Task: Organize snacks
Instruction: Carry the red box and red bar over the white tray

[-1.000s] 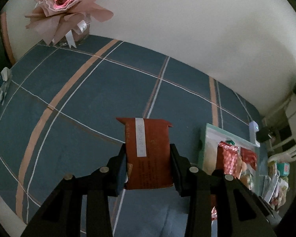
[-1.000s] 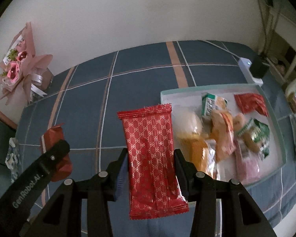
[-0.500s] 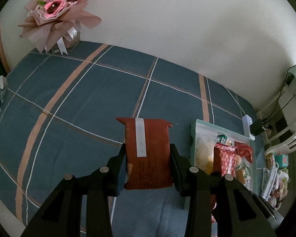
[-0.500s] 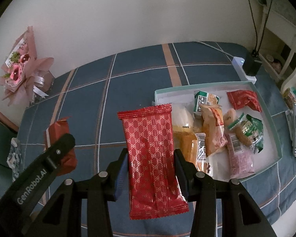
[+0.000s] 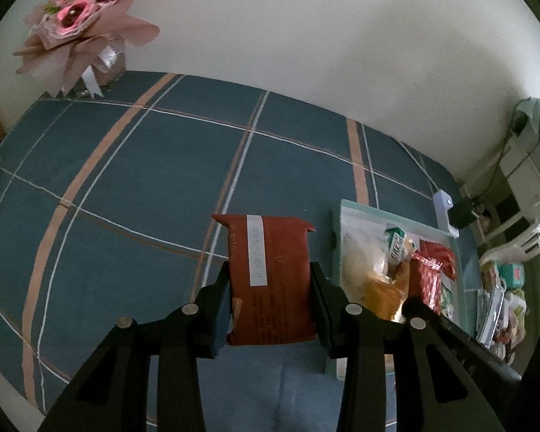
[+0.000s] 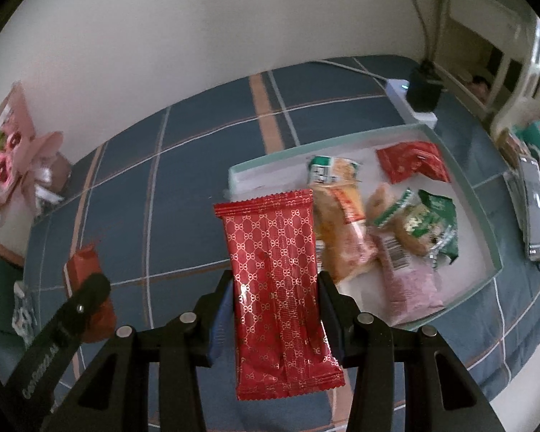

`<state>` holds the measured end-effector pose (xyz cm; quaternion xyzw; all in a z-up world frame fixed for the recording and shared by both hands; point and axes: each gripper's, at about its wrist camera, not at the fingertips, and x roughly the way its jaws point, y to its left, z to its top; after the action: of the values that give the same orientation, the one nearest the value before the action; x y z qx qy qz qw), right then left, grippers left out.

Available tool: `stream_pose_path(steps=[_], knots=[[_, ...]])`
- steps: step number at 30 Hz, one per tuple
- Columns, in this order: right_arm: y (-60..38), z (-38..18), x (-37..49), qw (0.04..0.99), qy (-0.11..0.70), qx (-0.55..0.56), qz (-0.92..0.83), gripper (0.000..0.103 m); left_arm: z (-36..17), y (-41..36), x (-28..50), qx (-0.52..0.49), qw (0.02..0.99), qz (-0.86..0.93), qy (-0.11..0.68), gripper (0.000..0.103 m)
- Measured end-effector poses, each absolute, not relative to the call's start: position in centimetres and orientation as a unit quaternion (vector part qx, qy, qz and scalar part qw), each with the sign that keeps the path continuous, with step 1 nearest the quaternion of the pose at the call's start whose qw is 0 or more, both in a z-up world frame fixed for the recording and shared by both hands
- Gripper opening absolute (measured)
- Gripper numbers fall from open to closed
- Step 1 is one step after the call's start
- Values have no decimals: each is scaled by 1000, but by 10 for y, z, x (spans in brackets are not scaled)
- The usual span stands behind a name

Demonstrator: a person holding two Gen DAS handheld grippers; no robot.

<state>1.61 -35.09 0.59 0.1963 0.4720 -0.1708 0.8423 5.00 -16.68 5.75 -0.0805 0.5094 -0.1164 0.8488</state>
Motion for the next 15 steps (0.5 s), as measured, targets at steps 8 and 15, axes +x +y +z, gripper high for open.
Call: stream_pose_path(steps=[8, 15], knots=[[-400, 0, 0, 822, 469, 244, -214, 47, 55, -200, 36, -57, 844, -163, 508, 41], [-424, -8, -10, 804, 472, 271, -239, 47, 38, -203, 43, -60, 827, -162, 534, 41]])
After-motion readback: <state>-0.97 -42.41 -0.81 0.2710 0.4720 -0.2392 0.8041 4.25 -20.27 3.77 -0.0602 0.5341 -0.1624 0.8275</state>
